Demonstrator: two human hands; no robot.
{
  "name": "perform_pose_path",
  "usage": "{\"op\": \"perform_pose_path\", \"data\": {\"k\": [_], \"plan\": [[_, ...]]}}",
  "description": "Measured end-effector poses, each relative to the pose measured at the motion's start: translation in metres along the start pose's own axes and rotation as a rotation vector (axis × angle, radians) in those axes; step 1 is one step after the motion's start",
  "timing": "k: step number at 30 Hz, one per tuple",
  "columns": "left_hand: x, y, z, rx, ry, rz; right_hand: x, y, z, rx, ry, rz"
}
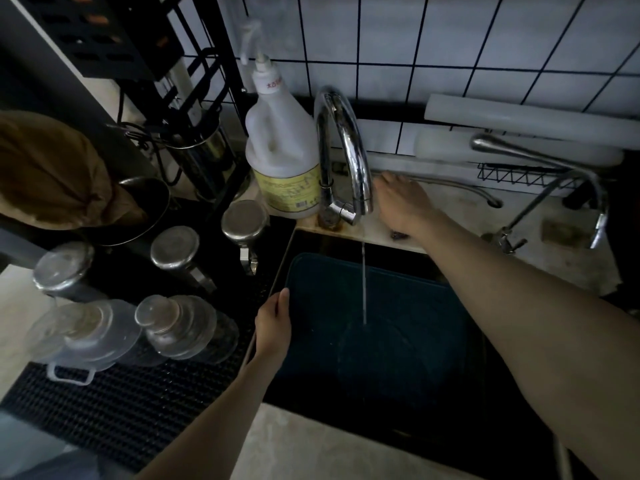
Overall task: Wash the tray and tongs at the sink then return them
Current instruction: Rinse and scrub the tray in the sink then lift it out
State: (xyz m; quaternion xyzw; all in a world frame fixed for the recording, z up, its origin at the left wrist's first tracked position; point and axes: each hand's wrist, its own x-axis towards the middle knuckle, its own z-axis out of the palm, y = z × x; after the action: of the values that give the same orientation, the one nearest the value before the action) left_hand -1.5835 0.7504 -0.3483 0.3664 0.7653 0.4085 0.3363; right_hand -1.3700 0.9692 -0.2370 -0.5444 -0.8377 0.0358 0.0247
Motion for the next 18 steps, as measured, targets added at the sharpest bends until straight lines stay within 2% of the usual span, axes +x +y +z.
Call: {"op": "perform_pose_path", "data": {"k": [5, 18], "plan": [[0.001, 0.000, -0.002, -0.022, -0.015, 0.016, 0.003, 0.000, -0.003, -0.026, -0.029, 0.018], [-0.005, 0.011, -0.009, -0.017, 0.014, 0.083, -0.049, 0.015, 0.004, -0.035, -0.124, 0.066]]}}
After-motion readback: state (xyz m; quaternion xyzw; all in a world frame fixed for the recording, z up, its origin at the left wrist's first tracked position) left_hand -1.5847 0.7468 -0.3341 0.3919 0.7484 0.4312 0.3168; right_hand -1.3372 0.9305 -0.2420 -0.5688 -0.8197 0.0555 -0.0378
